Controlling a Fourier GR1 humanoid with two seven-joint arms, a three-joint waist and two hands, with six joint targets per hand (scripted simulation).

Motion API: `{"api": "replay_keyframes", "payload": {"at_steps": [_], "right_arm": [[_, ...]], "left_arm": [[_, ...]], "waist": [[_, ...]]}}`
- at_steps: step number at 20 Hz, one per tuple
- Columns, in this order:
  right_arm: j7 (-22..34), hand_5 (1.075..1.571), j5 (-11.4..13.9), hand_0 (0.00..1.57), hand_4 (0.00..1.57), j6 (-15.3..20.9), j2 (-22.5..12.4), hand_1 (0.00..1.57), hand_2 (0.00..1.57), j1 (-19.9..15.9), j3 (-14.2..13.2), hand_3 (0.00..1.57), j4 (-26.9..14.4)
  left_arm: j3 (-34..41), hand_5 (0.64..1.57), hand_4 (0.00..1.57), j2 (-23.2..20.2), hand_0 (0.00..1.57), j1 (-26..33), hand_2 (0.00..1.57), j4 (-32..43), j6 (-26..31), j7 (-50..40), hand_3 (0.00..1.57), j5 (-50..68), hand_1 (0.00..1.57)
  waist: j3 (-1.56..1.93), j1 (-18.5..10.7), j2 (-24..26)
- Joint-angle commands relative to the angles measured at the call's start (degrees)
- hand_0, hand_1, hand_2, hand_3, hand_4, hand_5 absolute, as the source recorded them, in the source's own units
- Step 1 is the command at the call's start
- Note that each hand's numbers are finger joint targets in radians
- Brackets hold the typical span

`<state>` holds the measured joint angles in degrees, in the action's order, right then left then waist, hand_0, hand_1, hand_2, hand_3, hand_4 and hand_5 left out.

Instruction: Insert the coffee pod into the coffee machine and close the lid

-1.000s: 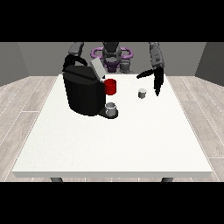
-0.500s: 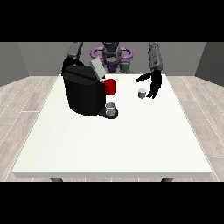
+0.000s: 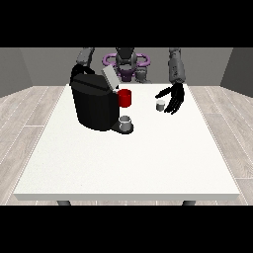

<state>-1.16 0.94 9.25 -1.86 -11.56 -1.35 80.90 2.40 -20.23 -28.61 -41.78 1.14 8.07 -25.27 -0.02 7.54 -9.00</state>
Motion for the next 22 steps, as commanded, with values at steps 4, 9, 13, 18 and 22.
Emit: {"api": "replay_keyframes", "payload": {"at_steps": [4,9,13,18,22], "right_arm": [[-1.4,1.571,-0.3,0.00,0.52,-1.1,0.4,0.00,0.00,0.9,1.0,0.00,1.5],[-4.5,1.571,-1.3,0.00,0.51,-0.4,0.4,0.00,0.00,-0.1,-1.5,0.00,-2.8],[-3.0,1.571,-3.2,0.00,0.53,-1.4,0.3,0.00,0.00,0.3,-2.3,0.00,-2.6],[-2.8,1.571,-1.0,0.00,0.40,0.6,1.8,0.00,0.00,1.9,2.2,0.00,1.4],[0.2,1.571,-4.9,0.00,0.43,-0.7,-1.6,0.00,0.00,-4.6,-5.0,0.00,-3.2]], "left_arm": [[1.1,1.571,0.00,-0.8,0.70,-2.1,0.83,5.5,-7.7,5.3,0.59,-4.3,0.70],[-0.3,1.571,0.39,2.5,0.84,-2.9,0.97,5.6,-11.4,4.9,0.74,-7.1,0.84],[-1.4,1.571,0.32,1.8,0.97,-3.8,1.09,6.5,-12.0,4.5,0.86,-9.6,0.97],[0.0,1.571,0.29,-2.8,1.03,-5.2,1.11,11.5,-11.6,6.7,0.89,-11.0,1.03],[-2.2,1.571,0.51,1.1,1.27,-6.2,1.40,8.1,-11.4,8.2,1.36,-12.2,1.27]], "waist": [[-0.02,2.5,-2.7],[0.01,0.4,-1.4],[0.02,0.4,0.2],[-0.01,2.7,-2.8],[0.01,-0.8,-0.9]]}}
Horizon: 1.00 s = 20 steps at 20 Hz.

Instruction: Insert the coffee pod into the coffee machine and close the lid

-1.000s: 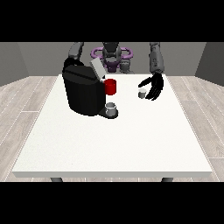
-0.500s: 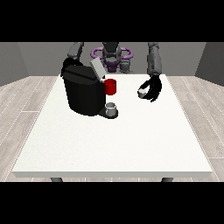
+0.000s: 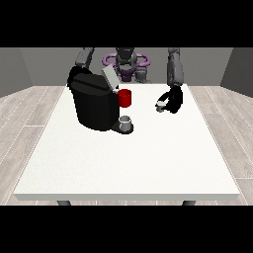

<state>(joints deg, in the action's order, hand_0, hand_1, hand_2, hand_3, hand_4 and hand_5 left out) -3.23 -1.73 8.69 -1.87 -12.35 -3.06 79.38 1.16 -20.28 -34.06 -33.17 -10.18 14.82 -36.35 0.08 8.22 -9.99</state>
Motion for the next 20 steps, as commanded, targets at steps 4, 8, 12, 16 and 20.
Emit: {"api": "replay_keyframes", "payload": {"at_steps": [4,8,12,16,20], "right_arm": [[1.6,1.571,0.4,0.00,0.50,0.3,0.8,0.00,0.00,0.4,1.0,0.00,-2.1],[-1.8,1.571,0.5,0.00,0.47,0.3,1.0,0.00,0.00,1.9,0.1,0.00,-5.9],[-0.3,1.571,1.3,0.00,0.46,0.6,1.8,0.00,0.00,0.5,1.9,0.00,-5.6],[-1.2,1.571,-1.5,0.00,0.49,-1.4,-0.5,0.00,0.00,-2.3,-1.3,0.00,-6.0],[1.4,1.571,-2.1,0.00,0.50,-3.1,-2.3,0.00,0.00,-3.4,-1.5,0.00,-4.6]], "left_arm": [[0.0,1.571,0.63,0.0,1.48,-5.1,1.47,-1.5,5.3,2.0,1.41,0.5,1.48],[-1.2,1.571,0.59,0.8,1.34,-6.8,1.40,-4.4,10.6,0.3,1.36,0.7,1.34],[-0.8,1.571,0.53,0.8,1.26,-10.1,1.32,-5.4,12.8,-2.2,1.30,0.5,1.26],[1.1,1.571,0.54,-2.2,1.26,-12.6,1.33,-5.8,14.6,-0.9,1.29,0.9,1.26],[1.7,1.571,0.57,-2.7,1.23,-16.5,1.32,-5.5,16.0,-3.6,1.29,0.7,1.23]], "waist": [[-0.09,0.3,2.2],[-0.06,-1.5,6.0],[-0.08,-0.7,6.9],[-0.08,0.0,4.0],[-0.07,2.7,4.2]]}}
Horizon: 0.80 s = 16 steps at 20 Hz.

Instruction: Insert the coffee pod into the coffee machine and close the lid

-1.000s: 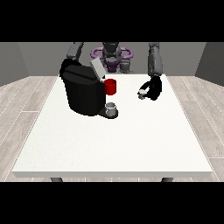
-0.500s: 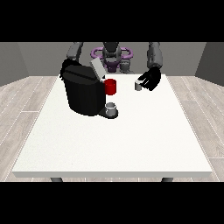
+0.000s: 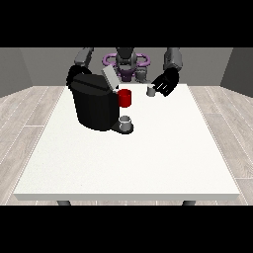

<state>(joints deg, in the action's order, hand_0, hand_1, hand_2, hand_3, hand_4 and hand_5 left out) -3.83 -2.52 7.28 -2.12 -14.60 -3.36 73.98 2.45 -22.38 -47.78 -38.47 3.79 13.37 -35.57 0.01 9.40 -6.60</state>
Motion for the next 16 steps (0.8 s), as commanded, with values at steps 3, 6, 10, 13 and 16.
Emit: {"api": "replay_keyframes", "payload": {"at_steps": [3,6,10,13,16], "right_arm": [[-3.4,1.571,1.1,0.00,0.50,1.0,2.0,0.00,0.00,1.9,1.8,0.00,-0.5],[0.5,1.571,1.5,0.00,0.49,0.3,1.0,0.00,0.00,0.9,3.0,0.00,2.1],[1.8,1.571,1.8,0.00,0.51,0.4,0.1,0.00,0.00,-1.2,2.8,0.00,2.9],[-0.2,1.571,0.8,0.00,0.51,0.1,0.4,0.00,0.00,-1.4,1.9,0.00,3.3],[1.0,1.571,1.5,0.00,0.54,1.0,-0.9,0.00,0.00,-5.5,0.8,0.00,2.0]], "left_arm": [[1.0,1.571,0.55,-1.0,1.27,-5.1,1.34,-1.4,4.1,-2.2,1.29,0.5,1.27],[2.6,1.571,0.54,-2.9,1.01,-7.9,1.20,-0.4,3.9,-3.7,1.22,0.5,1.01],[5.3,1.571,0.51,-4.1,1.27,-12.8,1.31,0.3,4.8,-5.3,1.24,2.2,1.27],[5.3,1.571,0.48,-3.6,1.24,-13.4,1.26,0.4,2.4,-6.2,1.20,1.3,1.24],[4.6,1.571,0.49,-3.7,1.26,-18.2,1.32,-0.2,4.3,-8.3,1.26,0.7,1.26]], "waist": [[0.01,1.0,0.7],[0.00,3.5,0.2],[0.00,5.6,-2.3],[0.01,6.2,-4.2],[0.02,6.6,-5.7]]}}
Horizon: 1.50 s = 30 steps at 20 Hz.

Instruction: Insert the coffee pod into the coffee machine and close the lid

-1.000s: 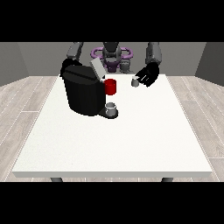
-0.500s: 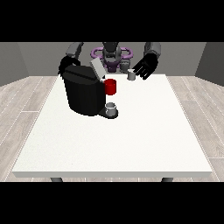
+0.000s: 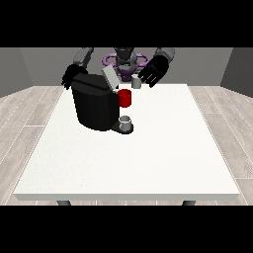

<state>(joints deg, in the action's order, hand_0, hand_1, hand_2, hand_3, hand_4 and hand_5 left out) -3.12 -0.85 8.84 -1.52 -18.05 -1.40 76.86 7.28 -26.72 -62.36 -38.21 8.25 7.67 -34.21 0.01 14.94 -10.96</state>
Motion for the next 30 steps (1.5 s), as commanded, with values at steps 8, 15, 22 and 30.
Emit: {"api": "replay_keyframes", "payload": {"at_steps": [8,15,22,30], "right_arm": [[-2.3,1.571,-1.3,0.00,0.52,-0.7,-1.8,0.00,0.00,-0.9,-2.7,0.00,-0.1],[-0.4,1.571,-1.0,0.00,0.52,-0.6,-1.0,0.00,0.00,-1.0,-1.3,0.00,0.7],[-2.0,1.571,-2.6,0.00,0.51,-1.7,-2.0,0.00,0.00,-0.6,-3.0,0.00,1.6],[0.5,1.571,-1.6,0.00,0.45,-0.2,-1.8,0.00,0.00,-2.5,-2.5,0.00,2.5]], "left_arm": [[-0.6,1.571,0.49,1.0,1.26,-1.7,1.30,0.0,-1.6,0.2,1.24,-1.8,1.26],[-0.4,1.571,0.50,2.6,1.30,-4.5,1.33,1.5,0.1,-3.5,1.23,-1.9,1.30],[-0.6,1.571,0.50,1.9,1.21,-3.8,1.26,1.9,-1.7,-0.9,1.19,-3.2,1.21],[-0.2,1.571,0.52,1.5,1.20,-4.2,1.28,2.8,-0.6,1.3,1.21,-3.1,1.20]], "waist": [[0.01,0.6,-2.8],[0.01,1.8,-1.7],[0.01,2.5,-4.1],[0.00,0.9,-5.0]]}}
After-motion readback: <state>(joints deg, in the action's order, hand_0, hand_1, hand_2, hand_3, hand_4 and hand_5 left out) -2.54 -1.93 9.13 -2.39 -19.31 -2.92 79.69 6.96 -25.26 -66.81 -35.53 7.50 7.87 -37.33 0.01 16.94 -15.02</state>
